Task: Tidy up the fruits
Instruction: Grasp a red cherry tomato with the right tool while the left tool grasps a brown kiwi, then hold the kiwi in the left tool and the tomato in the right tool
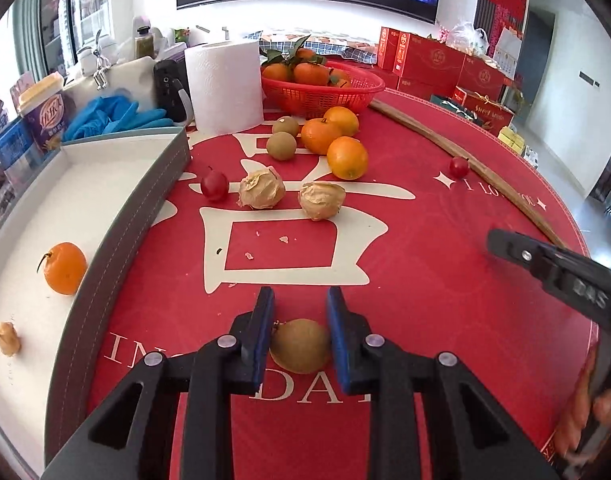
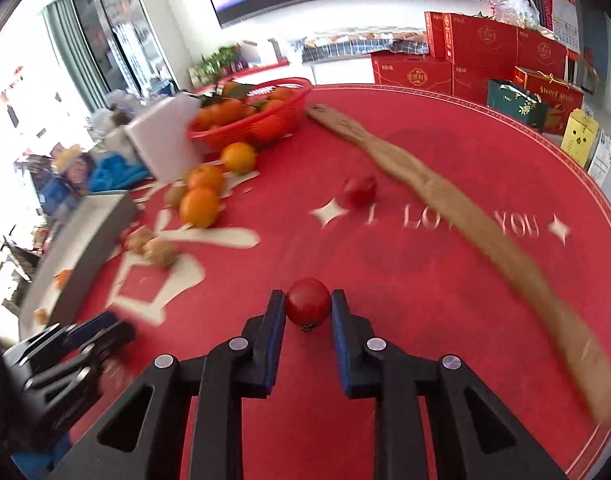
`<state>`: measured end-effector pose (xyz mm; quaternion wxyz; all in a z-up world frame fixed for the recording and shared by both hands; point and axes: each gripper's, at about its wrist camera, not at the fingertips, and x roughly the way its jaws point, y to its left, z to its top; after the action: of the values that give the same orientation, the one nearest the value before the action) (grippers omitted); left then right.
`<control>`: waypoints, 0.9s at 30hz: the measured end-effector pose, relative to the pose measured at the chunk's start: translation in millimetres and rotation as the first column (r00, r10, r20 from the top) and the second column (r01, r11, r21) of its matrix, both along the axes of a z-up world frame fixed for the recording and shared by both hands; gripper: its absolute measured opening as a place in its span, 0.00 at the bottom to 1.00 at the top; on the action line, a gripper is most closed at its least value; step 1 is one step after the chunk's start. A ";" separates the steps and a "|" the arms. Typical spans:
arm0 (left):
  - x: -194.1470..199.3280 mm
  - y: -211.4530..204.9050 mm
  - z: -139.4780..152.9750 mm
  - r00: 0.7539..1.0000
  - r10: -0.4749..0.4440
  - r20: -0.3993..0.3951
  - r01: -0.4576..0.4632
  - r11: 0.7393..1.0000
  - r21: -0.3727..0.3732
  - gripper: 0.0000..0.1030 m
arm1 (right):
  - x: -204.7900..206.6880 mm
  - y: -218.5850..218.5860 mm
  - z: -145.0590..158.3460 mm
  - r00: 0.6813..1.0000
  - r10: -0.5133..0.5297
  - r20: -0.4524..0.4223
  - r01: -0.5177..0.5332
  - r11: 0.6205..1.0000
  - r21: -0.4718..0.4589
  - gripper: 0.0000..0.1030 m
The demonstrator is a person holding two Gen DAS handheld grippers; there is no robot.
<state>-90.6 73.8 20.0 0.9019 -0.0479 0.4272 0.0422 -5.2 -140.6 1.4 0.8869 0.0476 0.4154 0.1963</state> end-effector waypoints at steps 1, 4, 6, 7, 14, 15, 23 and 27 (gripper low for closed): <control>-0.1 -1.0 0.0 1.000 0.000 -0.001 0.000 1.000 0.004 0.28 | -2.5 -0.9 0.4 1.000 -0.008 0.007 0.008 1.000 0.013 0.24; -0.3 -0.9 0.2 1.000 0.001 0.001 -0.001 1.000 -0.008 0.29 | -4.7 -9.1 -2.6 0.999 -0.045 0.002 0.045 0.998 0.052 0.24; -0.4 0.1 0.1 1.000 0.001 0.002 -0.001 1.000 -0.017 0.29 | 0.2 -15.2 -10.1 0.997 -0.057 -0.051 0.061 0.994 0.090 0.24; 0.1 0.5 0.0 1.000 0.001 0.002 -0.001 1.000 -0.017 0.29 | 5.4 -14.9 -8.1 0.997 -0.059 -0.055 0.064 0.992 0.110 0.24; 0.0 0.6 -0.3 1.000 0.001 0.001 -0.001 1.000 -0.011 0.29 | 6.5 -13.3 -3.4 0.996 -0.066 -0.059 0.072 0.991 0.113 0.24; 0.1 0.9 -0.2 1.000 0.000 0.001 0.000 1.000 -0.009 0.29 | 6.6 -13.0 -3.5 0.996 -0.066 -0.060 0.073 0.990 0.117 0.24; 0.8 0.0 -0.4 1.000 0.000 -0.004 0.000 1.000 0.013 0.29 | 6.1 -15.5 -2.6 0.996 -0.066 -0.062 0.073 0.990 0.124 0.24; 1.0 -0.1 -0.3 1.000 -0.001 -0.003 0.001 1.000 0.009 0.29 | 5.5 -15.5 -2.5 0.996 -0.066 -0.062 0.074 0.989 0.125 0.24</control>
<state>-89.6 73.7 19.8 0.9014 -0.0437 0.4285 0.0437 0.3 -156.1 -1.1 0.8762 0.1241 0.4254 0.1896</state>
